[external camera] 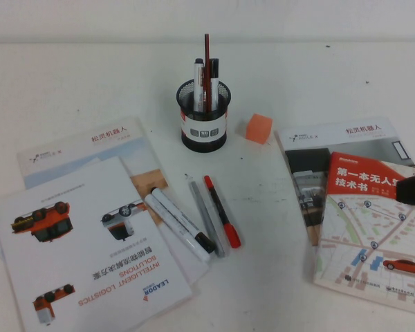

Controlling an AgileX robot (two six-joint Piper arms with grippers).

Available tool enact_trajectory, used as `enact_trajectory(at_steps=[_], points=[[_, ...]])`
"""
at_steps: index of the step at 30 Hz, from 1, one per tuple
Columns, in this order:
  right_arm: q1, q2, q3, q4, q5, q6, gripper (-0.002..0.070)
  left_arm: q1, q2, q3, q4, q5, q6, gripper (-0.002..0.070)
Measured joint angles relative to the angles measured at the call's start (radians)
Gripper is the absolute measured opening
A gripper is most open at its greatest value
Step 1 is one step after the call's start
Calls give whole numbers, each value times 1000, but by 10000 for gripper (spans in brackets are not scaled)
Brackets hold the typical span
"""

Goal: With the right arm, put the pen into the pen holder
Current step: Pick up the pen on the table

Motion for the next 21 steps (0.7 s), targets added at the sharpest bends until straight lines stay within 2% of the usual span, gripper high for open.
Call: enact_trajectory(at_steps=[2,5,9,11,14,17,21], points=[[40,110,-85,-41,76,-1,-20,0,0,0,0,0,0,-3],[166,268,-241,-194,180,79,-20,0,0,0,0,0,0,-3],[358,447,-422,-510,310,259,-20,0,0,0,0,0,0,-3],[415,526,-507,-606,362,318,-20,0,0,0,0,0,0,-3],[447,633,-636,-635,385,352,-20,0,0,0,0,0,0,-2],[451,721,-739,-588,387,360,-20,0,0,0,0,0,0,-3],[464,806,-792,-540,387,363,-20,0,0,0,0,0,0,-2]])
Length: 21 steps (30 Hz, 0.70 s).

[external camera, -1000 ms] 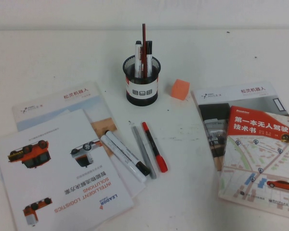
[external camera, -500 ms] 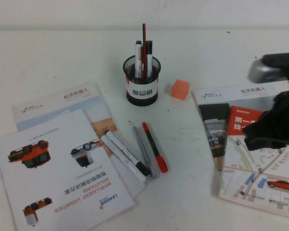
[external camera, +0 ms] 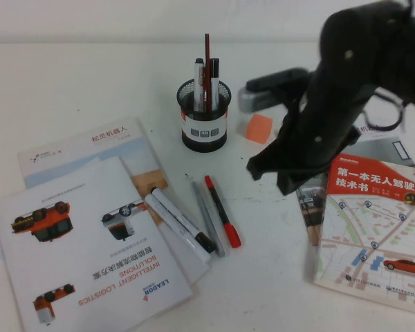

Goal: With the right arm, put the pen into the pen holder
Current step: Pick up the pen on the table

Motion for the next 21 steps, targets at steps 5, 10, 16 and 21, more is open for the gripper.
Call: enact_trajectory(at_steps=[5,10,16,21], points=[[47,82,-2,-9,3,2,-20,0,0,0,0,0,0,-3],[83,138,-14,-16,3,4,-20,0,0,0,0,0,0,-2],[95,198,-106,-12,3,6,-3,0,0,0,0,0,0,-3],[101,237,-208,-6,5,-12,98,0,0,0,0,0,0,-3]])
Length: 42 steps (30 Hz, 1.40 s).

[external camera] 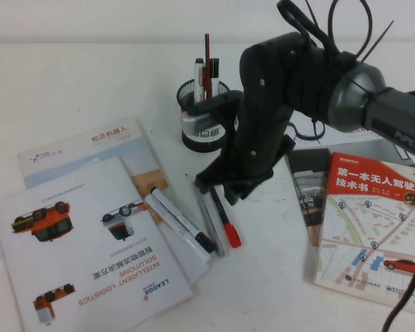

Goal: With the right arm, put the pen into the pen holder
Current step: Pick up the pen on the table

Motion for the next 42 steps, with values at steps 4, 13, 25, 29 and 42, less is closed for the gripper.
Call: enact_trajectory(at_steps=[4,13,25,29,42], points=[[0,39,-67,2,0,-1,245,0,0,0,0,0,0,-3],[2,135,-125,2,2,-3,296,0,0,0,0,0,0,-3],[8,228,-154,-4,2,-3,265,0,0,0,0,0,0,-2],[8,228,-158,-9,2,-3,193,0,0,0,0,0,0,-3],[8,240,-160,-14,2,-3,106,0,0,0,0,0,0,-3]])
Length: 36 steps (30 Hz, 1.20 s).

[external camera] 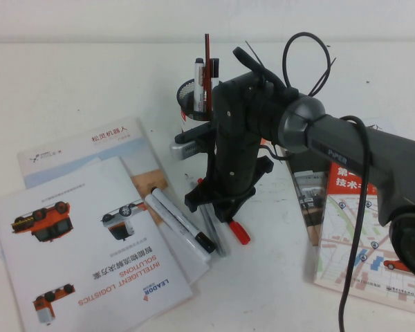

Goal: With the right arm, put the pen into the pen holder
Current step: Pick up the pen on the table, then place the pen onto the pen holder

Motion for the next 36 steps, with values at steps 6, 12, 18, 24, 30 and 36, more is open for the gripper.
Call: enact_trajectory(at_steps=[6,12,18,24,30,36], points=[[0,0,0,0,0,0,103,0,0,0,0,0,0,-2],[0,0,-10,0,0,2,69,0,0,0,0,0,0,-3],[0,-86,-6,-1,-3,17,69,0,0,0,0,0,0,-3],[0,-287,150,3,-161,21,69,0,0,0,0,0,0,-3],[18,-513,490,19,-520,21,69,0,0,0,0,0,0,-3],[50,-709,856,21,-1076,21,69,0,0,0,0,0,0,-3]])
